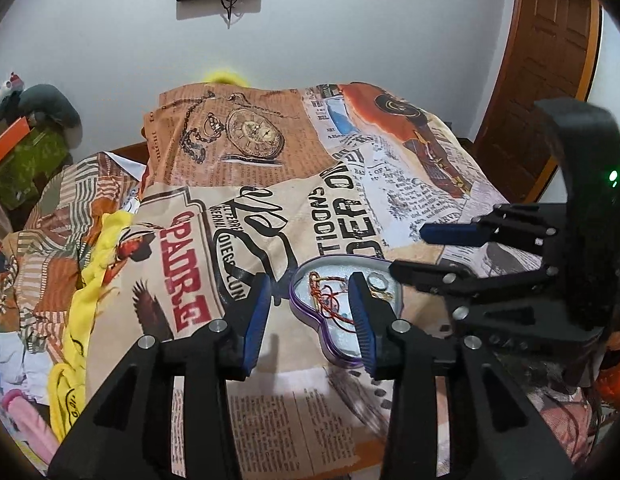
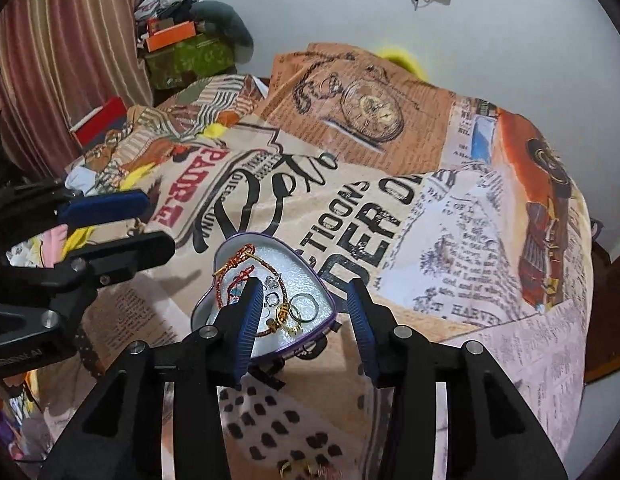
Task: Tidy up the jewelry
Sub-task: 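Open both grippers over the tin and move them back to the remaining jewelry, then grasp a gold ring with the left gripper while the right gripper grasps a silver charm, then carry both pieces into the heart tin and open both grippers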
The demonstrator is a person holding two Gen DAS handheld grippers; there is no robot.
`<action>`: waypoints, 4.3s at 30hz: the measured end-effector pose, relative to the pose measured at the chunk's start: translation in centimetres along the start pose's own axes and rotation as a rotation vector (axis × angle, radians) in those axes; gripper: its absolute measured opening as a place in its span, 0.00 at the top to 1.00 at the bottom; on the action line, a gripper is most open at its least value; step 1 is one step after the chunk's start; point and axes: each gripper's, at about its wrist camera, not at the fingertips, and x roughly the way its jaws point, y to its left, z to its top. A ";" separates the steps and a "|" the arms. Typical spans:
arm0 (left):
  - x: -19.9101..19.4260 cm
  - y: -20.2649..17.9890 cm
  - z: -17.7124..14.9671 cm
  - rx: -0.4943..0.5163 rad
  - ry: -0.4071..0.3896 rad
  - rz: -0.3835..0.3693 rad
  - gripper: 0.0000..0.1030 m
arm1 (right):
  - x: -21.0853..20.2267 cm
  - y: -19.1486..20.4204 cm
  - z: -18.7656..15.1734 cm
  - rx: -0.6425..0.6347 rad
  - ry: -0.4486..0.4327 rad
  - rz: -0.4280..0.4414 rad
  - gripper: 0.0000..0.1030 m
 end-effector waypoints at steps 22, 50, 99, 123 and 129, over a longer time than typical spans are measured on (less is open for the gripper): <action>-4.8 -7.7 -1.5 0.126 -0.028 -0.082 0.49 | -10.1 -2.9 -5.0 0.068 -0.105 -0.087 0.61; 1.7 -10.5 -6.0 0.163 0.161 -0.184 0.55 | -2.8 -2.9 -9.5 0.074 0.081 0.062 0.82; 3.1 -11.4 -5.3 0.158 0.104 -0.162 0.84 | -4.4 -5.3 -10.3 0.109 0.045 0.027 0.86; -3.5 -4.7 -2.1 0.060 -0.071 -0.053 0.84 | -8.5 -1.2 -3.5 0.083 -0.165 0.074 0.86; -3.6 -1.9 -1.2 0.009 -0.089 -0.038 0.84 | -7.6 -0.2 -2.0 0.080 -0.186 0.108 0.86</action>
